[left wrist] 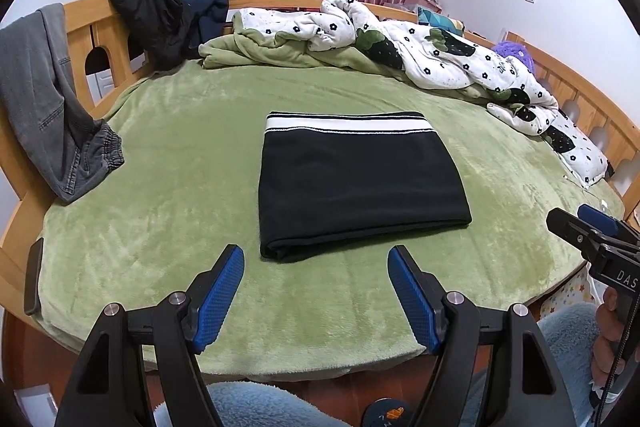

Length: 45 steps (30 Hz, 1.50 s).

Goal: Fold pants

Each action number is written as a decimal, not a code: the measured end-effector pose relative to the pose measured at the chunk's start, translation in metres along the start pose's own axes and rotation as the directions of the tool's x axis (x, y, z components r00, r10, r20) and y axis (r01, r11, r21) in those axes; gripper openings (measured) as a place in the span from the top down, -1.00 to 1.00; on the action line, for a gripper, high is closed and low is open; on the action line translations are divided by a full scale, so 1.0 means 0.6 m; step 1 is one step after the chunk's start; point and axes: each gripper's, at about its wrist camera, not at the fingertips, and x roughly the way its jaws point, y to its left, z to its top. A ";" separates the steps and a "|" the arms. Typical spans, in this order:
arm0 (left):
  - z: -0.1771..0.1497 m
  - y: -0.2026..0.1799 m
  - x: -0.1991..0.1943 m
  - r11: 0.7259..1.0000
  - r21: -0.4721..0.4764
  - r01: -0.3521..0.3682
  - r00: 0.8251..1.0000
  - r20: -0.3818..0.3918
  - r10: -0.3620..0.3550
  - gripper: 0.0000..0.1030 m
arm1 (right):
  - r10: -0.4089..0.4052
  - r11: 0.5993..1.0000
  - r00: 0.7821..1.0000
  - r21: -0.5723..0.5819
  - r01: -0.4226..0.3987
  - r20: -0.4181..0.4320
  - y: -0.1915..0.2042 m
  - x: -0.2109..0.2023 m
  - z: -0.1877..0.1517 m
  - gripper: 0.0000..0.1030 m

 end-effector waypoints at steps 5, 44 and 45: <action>0.000 0.000 0.000 1.000 -0.002 0.002 1.000 0.000 -0.002 -0.41 | 0.000 1.000 1.000 0.001 0.000 0.002 0.001 0.000 -0.001 -0.86; -0.002 -0.005 0.000 1.000 -0.001 0.003 1.000 0.002 -0.003 -0.41 | -0.001 1.000 1.000 -0.007 0.001 0.003 -0.002 0.002 0.002 -0.86; -0.002 -0.004 -0.001 1.000 -0.001 0.001 1.000 0.002 -0.001 -0.41 | -0.002 1.000 1.000 -0.007 0.002 0.002 -0.002 0.002 0.002 -0.86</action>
